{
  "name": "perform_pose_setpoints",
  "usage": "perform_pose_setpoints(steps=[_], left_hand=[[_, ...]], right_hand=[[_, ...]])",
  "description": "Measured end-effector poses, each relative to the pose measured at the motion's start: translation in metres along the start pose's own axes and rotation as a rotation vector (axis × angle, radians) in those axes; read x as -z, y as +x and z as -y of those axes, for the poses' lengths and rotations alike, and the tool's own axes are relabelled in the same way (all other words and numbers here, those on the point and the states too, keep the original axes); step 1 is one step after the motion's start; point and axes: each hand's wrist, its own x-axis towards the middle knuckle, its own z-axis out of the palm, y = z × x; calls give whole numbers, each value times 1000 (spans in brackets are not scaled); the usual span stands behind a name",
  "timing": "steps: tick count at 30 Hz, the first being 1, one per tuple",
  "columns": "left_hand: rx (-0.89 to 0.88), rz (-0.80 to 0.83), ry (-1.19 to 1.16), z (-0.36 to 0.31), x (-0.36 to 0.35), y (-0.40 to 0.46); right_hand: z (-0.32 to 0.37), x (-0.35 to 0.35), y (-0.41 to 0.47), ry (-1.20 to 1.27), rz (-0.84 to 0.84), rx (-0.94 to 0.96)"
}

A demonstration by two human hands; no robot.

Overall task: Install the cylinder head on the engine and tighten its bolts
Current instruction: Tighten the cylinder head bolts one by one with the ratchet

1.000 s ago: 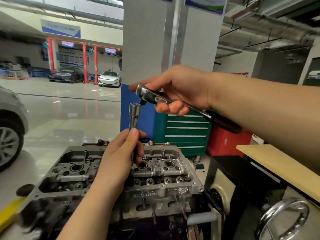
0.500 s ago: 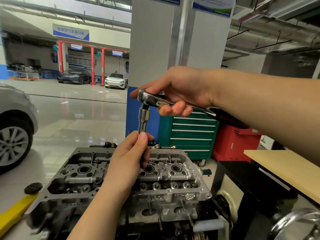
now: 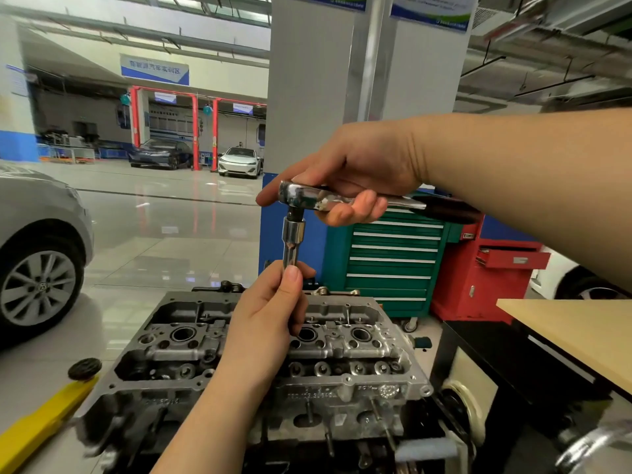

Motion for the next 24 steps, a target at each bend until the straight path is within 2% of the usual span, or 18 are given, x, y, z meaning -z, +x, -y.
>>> perform_pose_setpoints(steps=[7,11,14,17,19,21,22,24], left_hand=[[31,-56,-48,3,4,7],[20,-42,-47,5,3,6],[18,-46,-3,4,1,6],[15,-54,36,4,-2,6],[10,-56,57,3,-3,5],[12,-50,46,4,-3,4],[19,-43,31,4,-3,4],[33,-27,14,3,-2,5]], right_hand=[[5,-14,9,64,-272,-37],[8,-19,10,104,-301,-160],[5,-24,8,47,-344,-165],[-3,-33,13,-220,-538,-57],[-9,-42,15,-643,-669,35],[-15,-48,16,-1016,-669,146],[-16,-47,14,-1067,-627,171],[-10,-39,8,-1015,-506,162]])
